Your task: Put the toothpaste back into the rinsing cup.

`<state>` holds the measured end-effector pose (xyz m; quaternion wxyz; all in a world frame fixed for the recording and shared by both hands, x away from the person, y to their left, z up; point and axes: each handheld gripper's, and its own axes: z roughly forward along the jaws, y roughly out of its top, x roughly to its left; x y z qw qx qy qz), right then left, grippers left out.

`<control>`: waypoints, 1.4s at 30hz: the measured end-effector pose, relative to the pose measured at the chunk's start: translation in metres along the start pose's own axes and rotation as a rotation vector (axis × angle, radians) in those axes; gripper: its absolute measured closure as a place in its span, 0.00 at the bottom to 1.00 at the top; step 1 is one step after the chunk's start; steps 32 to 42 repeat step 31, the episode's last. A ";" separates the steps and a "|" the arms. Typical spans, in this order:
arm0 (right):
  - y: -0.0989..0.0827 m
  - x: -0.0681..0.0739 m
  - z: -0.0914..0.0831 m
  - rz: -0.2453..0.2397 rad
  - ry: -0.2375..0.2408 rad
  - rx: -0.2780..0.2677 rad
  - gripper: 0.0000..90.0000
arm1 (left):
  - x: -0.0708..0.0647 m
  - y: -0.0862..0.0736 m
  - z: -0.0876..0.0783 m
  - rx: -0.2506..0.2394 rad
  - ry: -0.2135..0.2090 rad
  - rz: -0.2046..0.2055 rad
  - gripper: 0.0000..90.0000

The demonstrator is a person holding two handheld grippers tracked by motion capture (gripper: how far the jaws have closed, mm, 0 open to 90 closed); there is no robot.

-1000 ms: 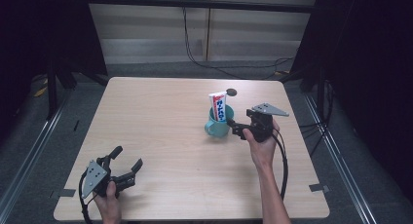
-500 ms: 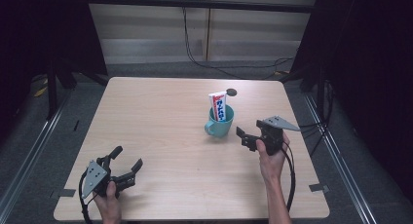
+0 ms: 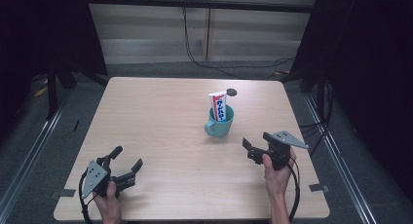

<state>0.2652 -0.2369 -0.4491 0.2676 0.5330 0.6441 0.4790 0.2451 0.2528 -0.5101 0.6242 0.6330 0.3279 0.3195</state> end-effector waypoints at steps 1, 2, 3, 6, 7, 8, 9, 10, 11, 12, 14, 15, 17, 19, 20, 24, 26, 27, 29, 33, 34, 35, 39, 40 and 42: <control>-0.003 -0.001 -0.002 -0.003 -0.007 0.003 0.16 | 0.000 0.000 0.000 0.000 0.000 0.000 0.17; -0.007 -0.002 -0.005 0.015 -0.007 0.001 0.16 | 0.000 0.000 0.000 0.000 0.001 0.000 0.17; -0.007 -0.002 -0.005 0.015 -0.007 0.001 0.16 | 0.000 0.000 0.000 0.000 0.001 0.000 0.17; -0.017 -0.001 -0.009 -0.005 -0.029 0.011 0.16 | 0.000 0.000 0.000 0.000 0.001 0.000 0.17; -0.017 -0.001 -0.009 -0.005 -0.029 0.011 0.16 | 0.000 0.000 0.000 0.000 0.001 0.000 0.17; -0.020 -0.001 -0.009 -0.014 -0.035 0.022 0.16 | 0.000 0.000 0.000 0.000 0.001 0.000 0.17; -0.024 0.000 -0.009 -0.018 -0.048 0.023 0.16 | 0.000 0.000 0.000 0.000 0.002 0.001 0.17; -0.033 0.001 -0.010 0.002 -0.041 0.018 0.16 | 0.000 0.000 0.000 0.000 0.003 0.000 0.17; -0.033 0.001 -0.010 0.002 -0.041 0.018 0.16 | 0.000 0.000 0.000 0.000 0.003 0.000 0.17; -0.039 0.001 -0.010 0.007 -0.043 0.020 0.16 | 0.000 0.000 0.000 0.000 0.006 0.001 0.17; -0.042 0.002 -0.009 0.008 -0.045 0.020 0.16 | 0.000 0.000 0.000 0.000 0.005 0.001 0.17; -0.045 0.002 -0.008 0.002 -0.051 0.032 0.16 | 0.000 0.000 0.000 0.000 0.005 0.001 0.17; -0.053 0.005 -0.008 -0.001 -0.059 0.033 0.16 | 0.000 0.000 0.000 0.000 0.005 0.001 0.17; -0.057 0.006 -0.009 0.000 -0.057 0.027 0.16 | 0.000 0.000 0.000 0.000 0.005 0.000 0.17; -0.059 0.007 -0.009 0.000 -0.061 0.023 0.16 | 0.000 0.000 0.000 0.000 0.006 0.001 0.17; -0.065 0.011 -0.006 -0.009 -0.089 0.038 0.16 | 0.000 0.000 0.000 0.000 0.003 0.000 0.17; -0.065 0.011 -0.005 -0.013 -0.098 0.041 0.16 | 0.000 0.000 0.000 -0.002 0.005 -0.007 0.17; -0.065 0.012 -0.004 -0.013 -0.101 0.052 0.15 | 0.000 0.000 0.000 -0.002 0.007 -0.008 0.17; -0.064 0.012 -0.001 -0.014 -0.103 0.080 0.15 | -0.001 0.000 0.000 -0.002 0.011 -0.002 0.17; -0.064 0.011 0.000 0.002 -0.118 0.099 0.15 | 0.000 0.000 0.000 0.000 0.009 -0.002 0.17; -0.064 0.011 0.000 0.002 -0.118 0.099 0.15 | 0.000 0.000 0.000 0.000 0.009 -0.002 0.17; -0.064 0.011 0.000 0.002 -0.118 0.099 0.15 | 0.000 0.000 0.000 0.000 0.009 -0.002 0.17; -0.064 0.011 0.000 0.002 -0.118 0.099 0.15 | 0.000 0.000 0.000 0.000 0.009 -0.002 0.17; -0.064 0.011 0.000 0.002 -0.118 0.099 0.15 | 0.000 0.000 0.000 0.000 0.009 -0.002 0.17; -0.064 0.011 0.000 0.002 -0.118 0.099 0.15 | 0.000 0.000 0.000 0.000 0.009 -0.002 0.17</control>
